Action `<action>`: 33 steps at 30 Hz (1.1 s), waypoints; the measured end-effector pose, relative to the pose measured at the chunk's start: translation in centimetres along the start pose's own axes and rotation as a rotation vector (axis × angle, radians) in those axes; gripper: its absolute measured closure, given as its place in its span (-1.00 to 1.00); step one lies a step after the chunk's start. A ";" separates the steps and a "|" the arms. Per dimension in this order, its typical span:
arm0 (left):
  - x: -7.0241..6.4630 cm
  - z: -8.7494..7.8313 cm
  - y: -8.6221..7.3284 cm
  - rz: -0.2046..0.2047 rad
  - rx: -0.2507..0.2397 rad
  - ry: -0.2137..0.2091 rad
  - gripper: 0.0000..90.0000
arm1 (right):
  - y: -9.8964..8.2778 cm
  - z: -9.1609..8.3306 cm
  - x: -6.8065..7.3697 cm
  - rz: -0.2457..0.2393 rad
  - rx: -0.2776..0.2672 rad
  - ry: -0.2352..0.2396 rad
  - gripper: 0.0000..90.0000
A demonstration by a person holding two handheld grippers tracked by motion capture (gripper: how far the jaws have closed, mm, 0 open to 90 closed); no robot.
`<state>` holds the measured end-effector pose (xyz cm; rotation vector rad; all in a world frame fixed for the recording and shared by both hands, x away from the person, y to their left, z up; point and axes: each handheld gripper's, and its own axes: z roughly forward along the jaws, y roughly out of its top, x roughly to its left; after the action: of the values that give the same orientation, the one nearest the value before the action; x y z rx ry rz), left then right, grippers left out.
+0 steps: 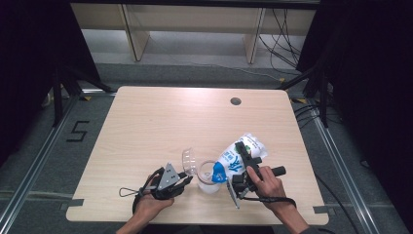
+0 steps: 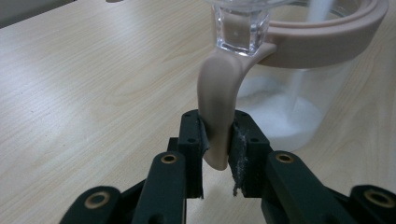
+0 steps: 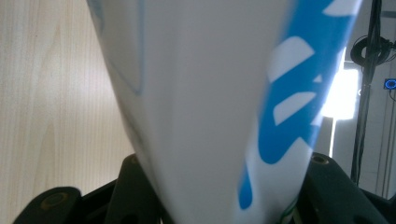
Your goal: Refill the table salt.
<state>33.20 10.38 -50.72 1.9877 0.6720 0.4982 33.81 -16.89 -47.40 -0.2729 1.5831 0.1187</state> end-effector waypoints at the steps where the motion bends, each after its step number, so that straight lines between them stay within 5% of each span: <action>1: 0.0 0.0 0.0 -0.001 0.000 0.000 0.67 | 0.0 0.0 0.0 -0.002 0.001 -0.001 0.29; 7: 0.0 0.0 0.0 0.001 0.000 0.000 0.67 | -0.1 -0.1 0.1 0.016 0.008 -0.004 0.30; 9: 0.0 0.0 0.0 0.002 -0.004 -0.003 0.67 | 0.0 0.1 -0.4 -0.054 -0.025 -0.019 0.30; 11: 0.0 0.0 0.0 0.002 -0.004 -0.003 0.67 | -0.1 -0.1 0.1 0.017 0.004 -0.009 0.30; 32: 0.0 0.0 0.0 0.003 -0.003 -0.003 0.67 | -0.1 -0.2 0.0 0.024 0.019 -0.005 0.31; 33: 0.0 0.0 0.0 0.003 -0.003 -0.002 0.67 | -0.1 0.0 -0.3 -0.020 -0.003 -0.009 0.31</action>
<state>33.22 10.37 -50.74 1.9860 0.6665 0.4982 33.83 -16.97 -47.10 -0.2897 1.5711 0.1070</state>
